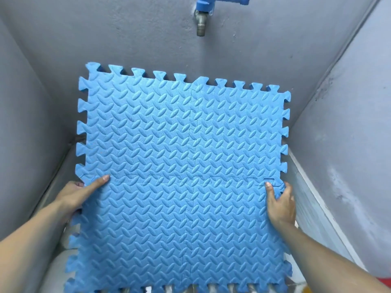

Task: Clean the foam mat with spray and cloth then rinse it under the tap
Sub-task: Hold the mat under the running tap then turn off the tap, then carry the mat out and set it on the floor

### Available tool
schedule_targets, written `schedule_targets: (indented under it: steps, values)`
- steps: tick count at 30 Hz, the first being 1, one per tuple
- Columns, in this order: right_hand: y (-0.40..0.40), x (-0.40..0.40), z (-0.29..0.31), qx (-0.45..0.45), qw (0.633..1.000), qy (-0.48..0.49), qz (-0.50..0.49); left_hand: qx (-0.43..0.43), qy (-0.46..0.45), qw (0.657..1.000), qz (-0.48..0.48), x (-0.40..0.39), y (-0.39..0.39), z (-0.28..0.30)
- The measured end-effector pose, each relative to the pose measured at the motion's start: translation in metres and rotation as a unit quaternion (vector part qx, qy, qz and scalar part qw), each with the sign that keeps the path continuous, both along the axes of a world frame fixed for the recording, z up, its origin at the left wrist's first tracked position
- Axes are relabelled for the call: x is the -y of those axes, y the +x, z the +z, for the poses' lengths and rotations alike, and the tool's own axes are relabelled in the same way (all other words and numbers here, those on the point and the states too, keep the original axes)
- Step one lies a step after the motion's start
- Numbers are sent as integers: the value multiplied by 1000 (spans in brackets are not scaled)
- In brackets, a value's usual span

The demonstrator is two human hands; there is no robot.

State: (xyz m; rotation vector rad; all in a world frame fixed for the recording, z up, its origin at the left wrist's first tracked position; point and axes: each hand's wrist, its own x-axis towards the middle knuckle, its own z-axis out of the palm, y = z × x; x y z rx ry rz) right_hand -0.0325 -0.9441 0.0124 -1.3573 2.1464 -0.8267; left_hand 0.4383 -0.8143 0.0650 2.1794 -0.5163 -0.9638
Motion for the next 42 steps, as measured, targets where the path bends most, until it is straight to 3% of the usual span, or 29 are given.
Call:
schedule_targets:
  steps: [2,9,15,18,21,27,30,33,37,39,42]
  values:
    - [1,-16,12,9,1000,20,5,45,-6,998,40,-9,-12,14]
    - [-10,-42,90,5,993,116,16,64,98,992,47,-46,-17,83]
    - [-22,-62,186,6,974,224,42,89,132,987,-26,-74,-27,174]
    - [-31,-73,230,12,960,273,60,79,190,977,-61,-92,-29,219]
    - [-38,-81,267,4,927,350,132,68,256,960,-86,-106,-30,251]
    - [-49,-91,295,-147,824,473,275,53,324,937,-118,-127,-35,256]
    - [-48,-97,292,-211,793,483,305,50,362,913,-182,-133,-44,244]
    - [-47,-91,285,-212,784,513,278,71,402,876,-258,-127,-47,236]
    - [-42,-83,273,-226,781,529,245,76,365,856,-357,-106,-70,237]
    - [-39,-83,268,-235,778,530,242,27,317,852,-415,-92,-104,256]
    - [-37,-80,262,-251,771,529,252,-83,226,813,-530,-87,-167,303]
